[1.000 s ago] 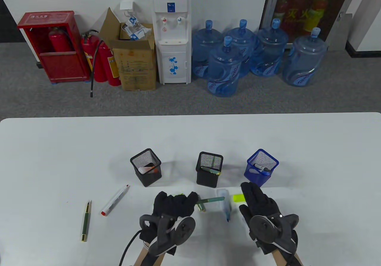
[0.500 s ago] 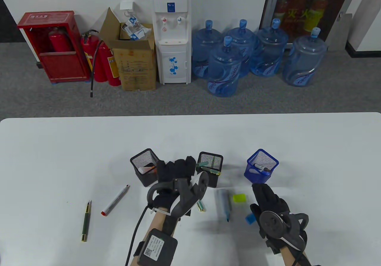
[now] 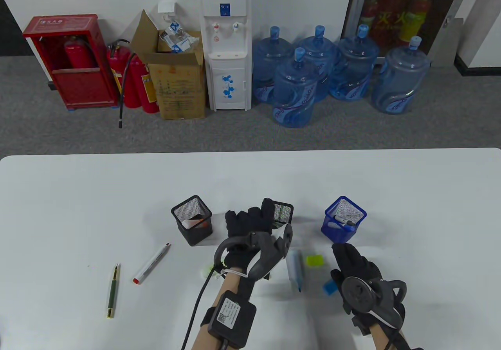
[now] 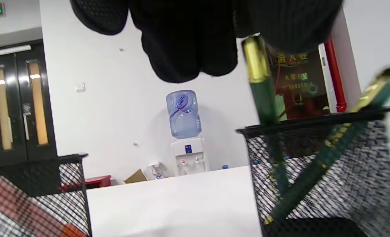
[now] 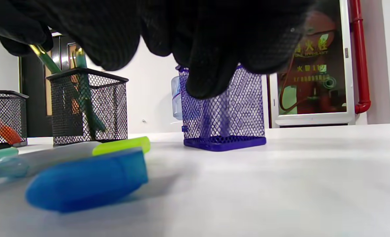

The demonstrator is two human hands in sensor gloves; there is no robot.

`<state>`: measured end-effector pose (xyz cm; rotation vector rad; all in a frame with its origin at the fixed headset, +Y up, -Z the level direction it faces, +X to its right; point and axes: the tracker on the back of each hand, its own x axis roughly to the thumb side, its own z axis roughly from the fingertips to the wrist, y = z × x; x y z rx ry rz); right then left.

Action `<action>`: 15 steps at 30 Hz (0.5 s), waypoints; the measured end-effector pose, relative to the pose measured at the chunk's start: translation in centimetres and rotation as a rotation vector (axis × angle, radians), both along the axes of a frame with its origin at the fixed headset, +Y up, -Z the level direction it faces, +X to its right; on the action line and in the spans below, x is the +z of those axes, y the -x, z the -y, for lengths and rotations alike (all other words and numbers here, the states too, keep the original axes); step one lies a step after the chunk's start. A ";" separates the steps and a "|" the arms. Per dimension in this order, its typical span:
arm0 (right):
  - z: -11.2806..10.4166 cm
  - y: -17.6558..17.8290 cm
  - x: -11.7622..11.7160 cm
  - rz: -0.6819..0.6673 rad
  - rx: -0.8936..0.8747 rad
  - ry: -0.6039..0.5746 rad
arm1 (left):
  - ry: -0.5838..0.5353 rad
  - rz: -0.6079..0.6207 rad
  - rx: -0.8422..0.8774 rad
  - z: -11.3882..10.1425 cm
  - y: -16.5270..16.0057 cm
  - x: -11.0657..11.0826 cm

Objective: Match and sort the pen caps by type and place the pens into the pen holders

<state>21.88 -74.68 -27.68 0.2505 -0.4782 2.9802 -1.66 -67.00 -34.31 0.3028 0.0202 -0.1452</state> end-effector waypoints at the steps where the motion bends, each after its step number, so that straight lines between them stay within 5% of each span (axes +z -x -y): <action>1: -0.1 -0.1 0.0 0.003 -0.005 -0.001 | -0.009 0.013 0.009 -0.1 0.3 0.3; 8: -0.2 -0.4 0.0 0.020 -0.023 -0.005 | 0.005 0.018 0.026 -0.6 4.8 2.0; 15: -0.3 -0.3 0.1 0.021 0.001 -0.004 | 0.200 -0.030 -0.006 3.8 9.5 2.5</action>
